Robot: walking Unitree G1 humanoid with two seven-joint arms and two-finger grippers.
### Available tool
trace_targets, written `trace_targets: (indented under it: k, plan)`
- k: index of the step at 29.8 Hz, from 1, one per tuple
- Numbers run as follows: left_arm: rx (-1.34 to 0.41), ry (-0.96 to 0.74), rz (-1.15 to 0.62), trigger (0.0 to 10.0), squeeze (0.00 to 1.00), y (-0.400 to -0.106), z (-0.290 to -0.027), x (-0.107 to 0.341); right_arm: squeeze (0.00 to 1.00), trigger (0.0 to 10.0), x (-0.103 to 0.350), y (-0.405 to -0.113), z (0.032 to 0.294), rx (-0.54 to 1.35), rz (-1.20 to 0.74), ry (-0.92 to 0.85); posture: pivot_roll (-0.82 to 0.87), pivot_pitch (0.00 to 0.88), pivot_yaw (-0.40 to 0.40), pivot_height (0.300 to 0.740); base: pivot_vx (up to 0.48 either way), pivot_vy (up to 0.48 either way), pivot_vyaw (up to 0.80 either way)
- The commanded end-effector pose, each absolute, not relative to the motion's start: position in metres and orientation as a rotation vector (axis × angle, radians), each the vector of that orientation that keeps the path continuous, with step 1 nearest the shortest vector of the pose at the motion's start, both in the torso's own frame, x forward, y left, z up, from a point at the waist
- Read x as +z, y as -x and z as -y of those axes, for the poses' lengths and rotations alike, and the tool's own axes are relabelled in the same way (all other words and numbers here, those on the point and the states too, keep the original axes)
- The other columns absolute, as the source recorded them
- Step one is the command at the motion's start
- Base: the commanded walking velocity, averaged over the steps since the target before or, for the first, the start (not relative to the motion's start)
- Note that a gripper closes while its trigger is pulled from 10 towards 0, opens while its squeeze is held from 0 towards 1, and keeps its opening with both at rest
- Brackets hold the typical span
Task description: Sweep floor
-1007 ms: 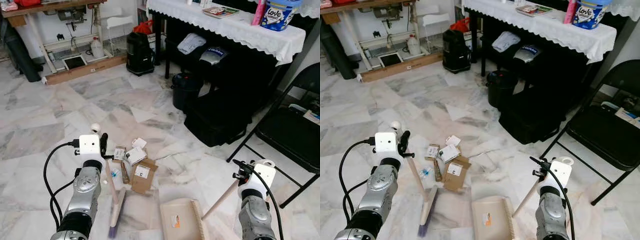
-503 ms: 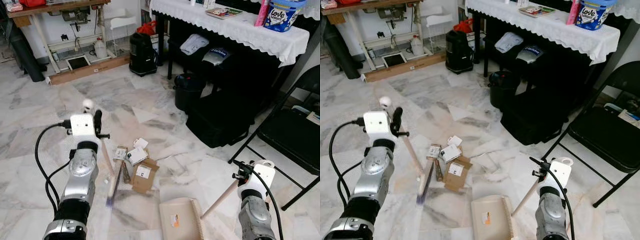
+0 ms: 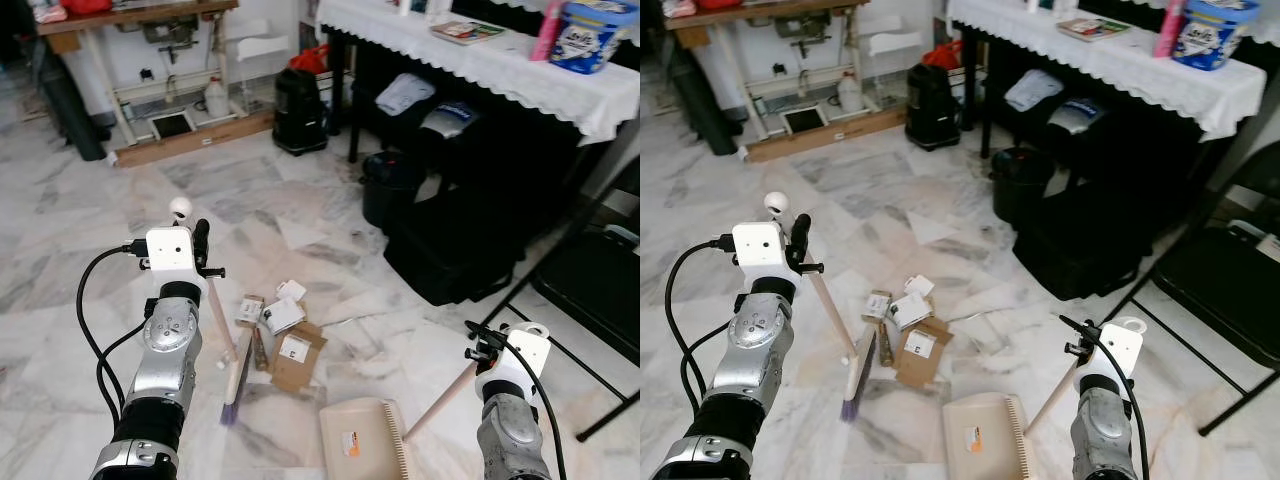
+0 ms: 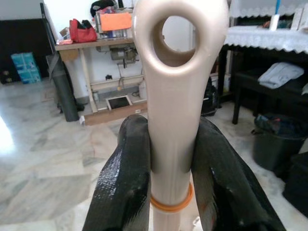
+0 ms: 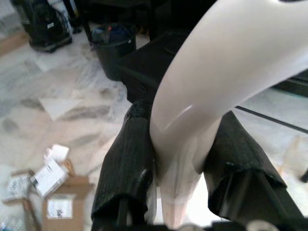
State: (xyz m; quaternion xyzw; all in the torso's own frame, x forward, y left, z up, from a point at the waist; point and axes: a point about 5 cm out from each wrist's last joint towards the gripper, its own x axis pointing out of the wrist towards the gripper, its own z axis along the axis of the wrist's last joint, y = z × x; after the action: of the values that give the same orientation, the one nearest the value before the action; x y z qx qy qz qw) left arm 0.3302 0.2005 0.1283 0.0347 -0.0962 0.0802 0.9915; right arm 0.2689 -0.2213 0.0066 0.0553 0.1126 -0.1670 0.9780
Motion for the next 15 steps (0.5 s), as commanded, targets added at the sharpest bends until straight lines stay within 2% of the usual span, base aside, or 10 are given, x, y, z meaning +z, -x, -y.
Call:
trace_targets:
  k: [1,15]
  plan:
    - [0.134,-0.063,0.276,10.0,0.0,-0.3365,-0.1902,0.1489,0.0,10.0,0.0121,-0.272,0.2276,-0.358,-0.201,-0.118,-0.09,0.0,0.001,0.74,0.326,0.0,-0.8]
    - [0.142,-0.067,0.274,10.0,0.0,-0.338,-0.1927,0.15,0.0,10.0,0.014,-0.2743,0.2269,-0.35,-0.194,-0.107,-0.09,0.0,-0.001,0.74,0.332,0.0,0.0]
